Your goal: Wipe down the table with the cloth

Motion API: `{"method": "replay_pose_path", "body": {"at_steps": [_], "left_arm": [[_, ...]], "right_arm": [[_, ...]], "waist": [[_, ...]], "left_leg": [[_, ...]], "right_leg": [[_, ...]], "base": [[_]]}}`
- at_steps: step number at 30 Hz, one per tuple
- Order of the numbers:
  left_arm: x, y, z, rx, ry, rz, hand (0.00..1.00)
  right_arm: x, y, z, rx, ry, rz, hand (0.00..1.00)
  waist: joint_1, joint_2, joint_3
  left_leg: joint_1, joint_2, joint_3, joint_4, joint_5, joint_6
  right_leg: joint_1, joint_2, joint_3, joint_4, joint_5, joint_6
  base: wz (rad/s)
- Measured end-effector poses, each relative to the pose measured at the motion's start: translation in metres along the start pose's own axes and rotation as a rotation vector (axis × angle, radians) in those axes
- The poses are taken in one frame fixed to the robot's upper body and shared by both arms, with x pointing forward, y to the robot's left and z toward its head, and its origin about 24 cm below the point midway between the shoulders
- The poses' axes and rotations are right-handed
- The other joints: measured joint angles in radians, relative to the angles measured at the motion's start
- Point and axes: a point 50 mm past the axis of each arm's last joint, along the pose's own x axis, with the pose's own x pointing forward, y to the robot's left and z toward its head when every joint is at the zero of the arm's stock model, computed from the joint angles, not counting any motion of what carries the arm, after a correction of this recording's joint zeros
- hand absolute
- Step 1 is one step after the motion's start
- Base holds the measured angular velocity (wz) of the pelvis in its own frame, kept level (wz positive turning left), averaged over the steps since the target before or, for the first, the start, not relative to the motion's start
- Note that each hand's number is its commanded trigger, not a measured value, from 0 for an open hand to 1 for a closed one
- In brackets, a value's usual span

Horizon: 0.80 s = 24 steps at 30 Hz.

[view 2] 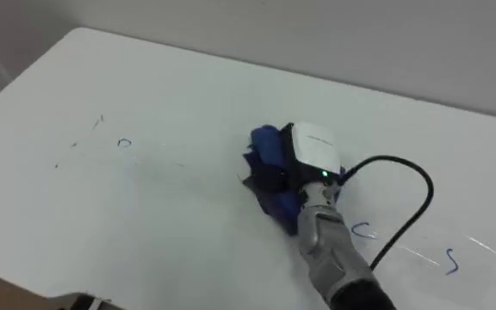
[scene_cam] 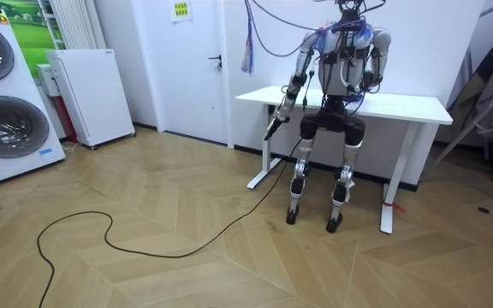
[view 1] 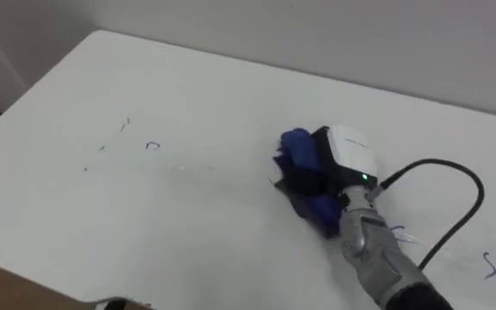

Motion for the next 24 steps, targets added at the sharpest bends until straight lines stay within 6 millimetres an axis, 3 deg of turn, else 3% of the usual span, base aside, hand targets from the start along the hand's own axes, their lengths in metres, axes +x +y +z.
{"method": "replay_pose_path", "body": {"at_steps": [2,5,7,9,10,12,15,20,22,24], "left_arm": [[-0.001,0.003,-0.013,0.007,0.033,0.013,0.00],[-0.003,0.014,-0.035,0.047,0.101,0.056,0.00],[-0.005,0.024,-0.047,0.049,0.141,0.088,0.00],[-0.006,0.028,-0.054,0.038,0.160,0.103,0.00],[-0.007,0.030,-0.056,0.031,0.165,0.110,0.00],[-0.007,0.030,-0.056,0.033,0.162,0.112,0.00],[-0.006,0.025,-0.048,0.039,0.137,0.102,0.00],[-0.004,0.003,-0.019,0.074,0.054,0.067,0.00],[-0.002,-0.006,-0.007,0.070,0.041,0.037,0.00],[-0.001,-0.011,0.000,0.093,0.029,0.022,0.00]], "right_arm": [[-0.015,0.004,-0.023,0.030,0.070,-0.047,1.00],[-0.049,-0.003,-0.075,0.014,0.243,-0.169,1.00],[-0.078,-0.017,-0.120,-0.025,0.413,-0.265,1.00],[-0.096,-0.027,-0.145,-0.057,0.519,-0.314,1.00],[-0.108,-0.031,-0.157,-0.072,0.576,-0.327,1.00],[-0.117,-0.035,-0.168,-0.098,0.620,-0.332,1.00],[-0.116,-0.035,-0.167,-0.106,0.629,-0.324,1.00],[-0.084,-0.024,-0.139,-0.065,0.592,-0.279,1.00],[-0.057,-0.015,-0.105,-0.030,0.473,-0.208,1.00],[-0.033,-0.010,-0.073,0.001,0.350,-0.146,1.00]], "waist": [[-0.035,0.000,-0.0028],[-0.062,-0.009,-0.0131],[-0.086,-0.009,-0.0157],[-0.110,-0.008,-0.0200],[-0.122,-0.009,-0.0279],[-0.132,-0.010,-0.0314],[-0.147,-0.008,-0.0320],[-0.117,-0.004,-0.0298],[-0.076,0.001,-0.0270],[-0.064,0.006,-0.0192]], "left_leg": [[0.026,-0.007,-0.002,-0.010,-0.003,0.009],[0.072,-0.030,0.000,-0.062,0.003,0.035],[0.084,-0.041,-0.001,-0.069,-0.004,0.053],[0.082,-0.046,-0.001,-0.068,-0.010,0.063],[0.084,-0.048,0.000,-0.066,-0.014,0.065],[0.094,-0.048,0.009,-0.068,-0.017,0.067],[0.102,-0.039,0.024,-0.069,-0.018,0.067],[0.106,-0.022,0.050,-0.068,-0.019,0.060],[0.094,-0.018,0.041,-0.066,-0.023,0.053],[0.077,-0.020,0.014,-0.061,-0.023,0.053]], "right_leg": [[0.053,-0.006,-0.020,-0.041,0.006,0.014],[0.102,-0.024,-0.029,-0.082,0.014,0.038],[0.131,-0.032,-0.034,-0.108,0.024,0.053],[0.145,-0.036,-0.037,-0.118,0.031,0.062],[0.148,-0.038,-0.037,-0.120,0.034,0.065],[0.151,-0.040,-0.060,-0.116,0.036,0.065],[0.159,-0.037,-0.083,-0.117,0.047,0.058],[0.142,-0.019,-0.080,-0.118,0.070,0.039],[0.109,-0.005,-0.085,-0.115,0.088,0.019],[0.086,0.005,-0.096,-0.114,0.100,0.005]], "base": [[0.40],[0.18],[0.08],[0.02],[0.00],[-0.17],[-0.18],[-0.34],[-0.68],[-0.41]]}}
